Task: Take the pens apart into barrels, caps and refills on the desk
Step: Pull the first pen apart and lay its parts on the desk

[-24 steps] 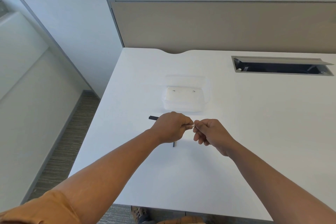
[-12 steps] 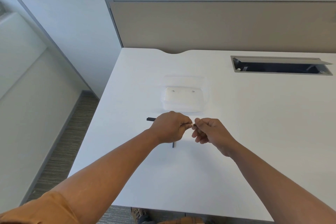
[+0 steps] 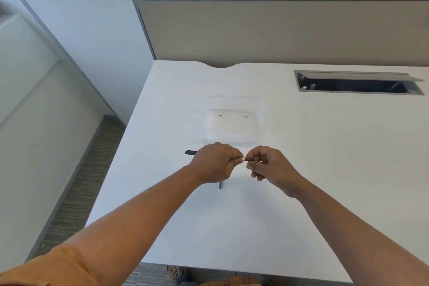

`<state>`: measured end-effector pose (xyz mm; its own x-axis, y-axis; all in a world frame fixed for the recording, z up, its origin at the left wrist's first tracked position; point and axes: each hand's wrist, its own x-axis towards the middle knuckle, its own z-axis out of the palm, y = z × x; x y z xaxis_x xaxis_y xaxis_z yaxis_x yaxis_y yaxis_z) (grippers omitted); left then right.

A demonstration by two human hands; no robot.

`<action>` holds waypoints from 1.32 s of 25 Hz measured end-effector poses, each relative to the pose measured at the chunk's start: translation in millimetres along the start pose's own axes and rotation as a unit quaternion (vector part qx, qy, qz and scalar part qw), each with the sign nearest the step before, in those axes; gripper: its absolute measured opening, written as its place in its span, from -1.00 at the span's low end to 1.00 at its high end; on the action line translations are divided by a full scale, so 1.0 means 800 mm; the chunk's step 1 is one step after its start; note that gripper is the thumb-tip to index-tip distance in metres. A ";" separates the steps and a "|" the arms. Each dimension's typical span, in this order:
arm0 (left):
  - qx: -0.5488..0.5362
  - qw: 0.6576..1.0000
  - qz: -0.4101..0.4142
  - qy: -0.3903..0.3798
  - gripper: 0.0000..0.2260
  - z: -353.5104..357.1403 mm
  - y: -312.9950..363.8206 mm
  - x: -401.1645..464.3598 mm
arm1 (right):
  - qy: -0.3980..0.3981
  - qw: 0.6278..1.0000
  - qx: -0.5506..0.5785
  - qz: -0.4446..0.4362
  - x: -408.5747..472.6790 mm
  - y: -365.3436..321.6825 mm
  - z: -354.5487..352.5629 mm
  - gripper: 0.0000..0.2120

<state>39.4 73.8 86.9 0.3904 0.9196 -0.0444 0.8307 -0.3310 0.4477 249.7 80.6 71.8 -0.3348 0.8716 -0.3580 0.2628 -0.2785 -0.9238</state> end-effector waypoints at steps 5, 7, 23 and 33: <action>0.006 1.000 0.005 -0.009 -0.78 0.000 0.000 0.000 | -0.031 0.999 -0.016 0.028 0.002 0.000 -0.005 -0.92; 0.013 1.000 0.010 -0.012 -0.78 0.000 0.000 -0.001 | -0.034 0.999 0.005 0.035 0.001 0.000 -0.004 -0.94; 0.039 0.999 0.006 -0.022 -0.77 0.013 -0.010 -0.005 | 0.005 0.992 -0.112 0.054 0.004 0.025 -0.020 -0.93; 0.028 0.999 0.001 -0.016 -0.75 0.029 -0.016 -0.016 | 0.161 0.959 -0.176 0.156 0.024 0.076 -0.007 -0.90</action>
<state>33.5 61.5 60.8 0.4031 0.9123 -0.0723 0.8506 -0.3444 0.3974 263.9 82.7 9.5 0.0913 0.8631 -0.4966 0.6122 -0.4420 -0.6556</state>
